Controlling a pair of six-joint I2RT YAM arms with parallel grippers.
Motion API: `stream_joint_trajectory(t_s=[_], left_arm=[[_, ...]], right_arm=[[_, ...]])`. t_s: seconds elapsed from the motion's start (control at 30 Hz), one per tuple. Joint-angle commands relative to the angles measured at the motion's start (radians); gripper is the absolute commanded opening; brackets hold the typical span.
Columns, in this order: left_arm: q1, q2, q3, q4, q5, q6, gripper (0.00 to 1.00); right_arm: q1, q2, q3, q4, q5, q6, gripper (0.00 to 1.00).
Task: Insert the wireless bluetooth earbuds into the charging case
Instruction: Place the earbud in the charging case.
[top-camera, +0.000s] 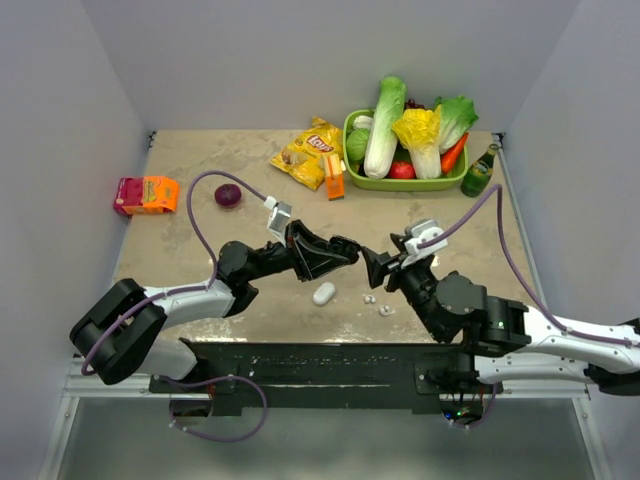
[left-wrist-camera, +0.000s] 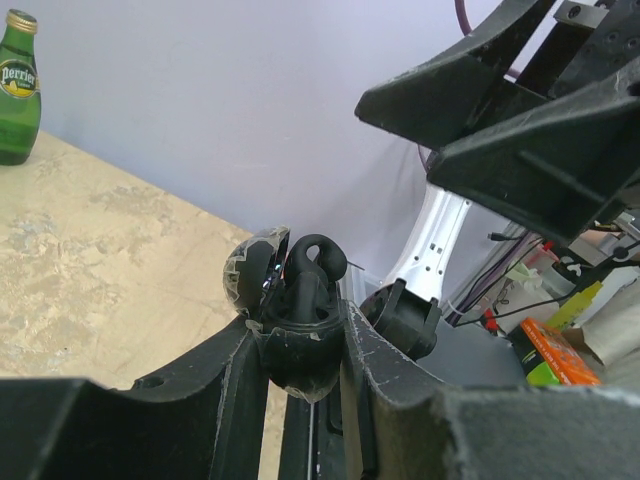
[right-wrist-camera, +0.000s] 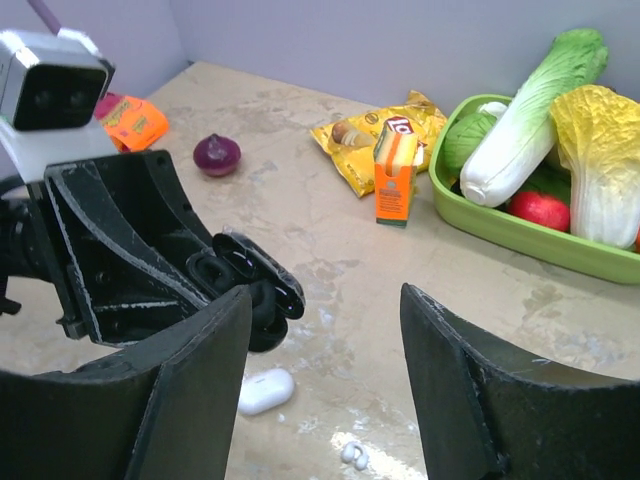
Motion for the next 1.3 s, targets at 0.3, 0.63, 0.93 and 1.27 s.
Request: stream_joint_trajectory(t_s=[0.3, 0.63, 0.93, 1.27], left_arm=[[-0.001, -0.022, -0.026, 0.629, 0.008, 0.027, 0.0], [-0.001, -0.045, -0.026, 0.629, 0.01, 0.022, 0.0], [-0.001, -0.049, -0.019, 0.629, 0.016, 0.018, 0.0], [-0.001, -0.056, -0.016, 0.629, 0.017, 0.021, 0.0]], right_arm=[[-0.059, 0.044, 0.049, -0.116, -0.102, 0.188, 0.7], [-0.137, 0.057, 0.026, -0.116, -0.202, 0.196, 0.6], [-0.178, 0.077, 0.007, -0.099, -0.25, 0.198, 0.62], [-0.197, 0.081, 0.0, -0.111, -0.271, 0.188, 0.59]])
